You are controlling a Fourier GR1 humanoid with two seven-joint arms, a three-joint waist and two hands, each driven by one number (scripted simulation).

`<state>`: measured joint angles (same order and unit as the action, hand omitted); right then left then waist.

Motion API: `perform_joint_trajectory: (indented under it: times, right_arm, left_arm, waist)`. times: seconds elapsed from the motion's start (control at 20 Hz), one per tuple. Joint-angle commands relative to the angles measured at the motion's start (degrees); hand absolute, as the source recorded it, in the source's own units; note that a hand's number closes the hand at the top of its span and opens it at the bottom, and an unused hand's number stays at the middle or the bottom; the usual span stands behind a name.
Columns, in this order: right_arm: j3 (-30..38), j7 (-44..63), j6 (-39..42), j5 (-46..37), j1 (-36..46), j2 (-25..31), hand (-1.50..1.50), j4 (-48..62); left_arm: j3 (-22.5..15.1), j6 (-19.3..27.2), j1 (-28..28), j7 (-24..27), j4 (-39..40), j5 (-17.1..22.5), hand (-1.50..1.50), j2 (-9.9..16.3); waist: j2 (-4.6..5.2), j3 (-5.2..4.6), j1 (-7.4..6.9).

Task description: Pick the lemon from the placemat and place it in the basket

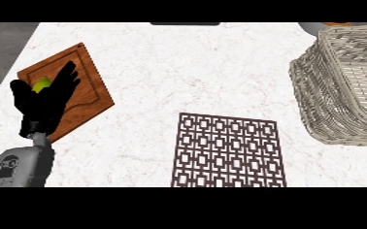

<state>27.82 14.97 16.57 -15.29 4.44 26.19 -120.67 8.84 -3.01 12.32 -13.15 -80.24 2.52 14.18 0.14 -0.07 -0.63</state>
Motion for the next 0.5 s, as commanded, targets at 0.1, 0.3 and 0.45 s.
perform_joint_trajectory:
  times: [0.1,0.3,0.45]
  right_arm:
    - [3.22,-1.78,0.95,4.75,8.93,4.37,1.50,13.17]
    - [-0.51,-15.19,-3.90,-3.16,6.64,1.06,1.50,23.74]
    - [2.05,-5.02,-9.45,-3.74,13.41,0.59,-1.50,28.13]
  left_arm:
    - [0.51,0.41,2.29,-0.12,3.36,-0.27,0.00,-0.59]
    - [0.63,-0.57,-3.17,-2.38,-6.42,0.80,0.00,0.08]
    - [2.34,-1.34,1.84,0.57,3.03,0.53,0.00,1.59]
  waist:
    - [-0.07,0.06,0.57]
    - [-0.09,0.10,0.09]
    - [0.13,0.06,0.16]
